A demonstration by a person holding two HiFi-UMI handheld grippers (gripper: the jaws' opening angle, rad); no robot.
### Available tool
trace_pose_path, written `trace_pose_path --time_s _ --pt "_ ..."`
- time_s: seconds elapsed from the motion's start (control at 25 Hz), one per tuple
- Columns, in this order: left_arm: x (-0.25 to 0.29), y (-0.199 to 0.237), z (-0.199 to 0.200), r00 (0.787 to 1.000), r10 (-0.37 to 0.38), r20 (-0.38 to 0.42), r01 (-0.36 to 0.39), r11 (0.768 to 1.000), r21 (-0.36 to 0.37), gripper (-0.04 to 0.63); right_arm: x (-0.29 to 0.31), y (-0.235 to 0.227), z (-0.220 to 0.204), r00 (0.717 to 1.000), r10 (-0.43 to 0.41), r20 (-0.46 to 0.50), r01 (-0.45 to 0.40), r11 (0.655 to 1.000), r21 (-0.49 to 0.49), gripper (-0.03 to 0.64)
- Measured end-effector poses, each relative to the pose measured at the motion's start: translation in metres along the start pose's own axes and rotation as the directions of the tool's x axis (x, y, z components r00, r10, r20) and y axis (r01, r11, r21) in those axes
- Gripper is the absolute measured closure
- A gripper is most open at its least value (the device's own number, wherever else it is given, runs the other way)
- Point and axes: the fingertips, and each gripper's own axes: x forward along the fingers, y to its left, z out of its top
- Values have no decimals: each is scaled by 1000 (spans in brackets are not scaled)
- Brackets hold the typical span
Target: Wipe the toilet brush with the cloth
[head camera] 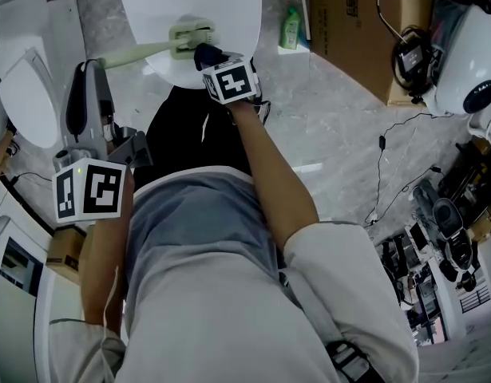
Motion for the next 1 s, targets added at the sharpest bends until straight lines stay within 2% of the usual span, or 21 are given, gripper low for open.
trace_pose_path --time_s 0.08,0.24,0.6,0.72,0.84,1.0 --pt "0 0 0 1000 2 -2 -2 1000 2 595 5 -4 -2 1000 -18 -17 18 999 -29 511" --pt "1 1 -1 1000 6 -5 -6 1000 3 595 13 -9 -5 1000 -11 -16 11 1000 -17 511" --pt "0 2 -2 1000 13 -17 -13 1000 1 595 26 -25 -11 994 -93 -61 83 984 -155 511" --pt "-4 1 -5 1000 11 -21 -11 1000 1 595 25 -23 -9 995 -64 -80 54 992 -115 511" --pt "-8 0 -7 1000 11 -23 -11 1000 0 595 22 -17 -6 994 0 -110 -5 999 -49 511" --pt "-11 -1 -9 1000 15 -23 -16 1000 -6 595 18 -15 0 987 36 -156 -40 999 -22 509"
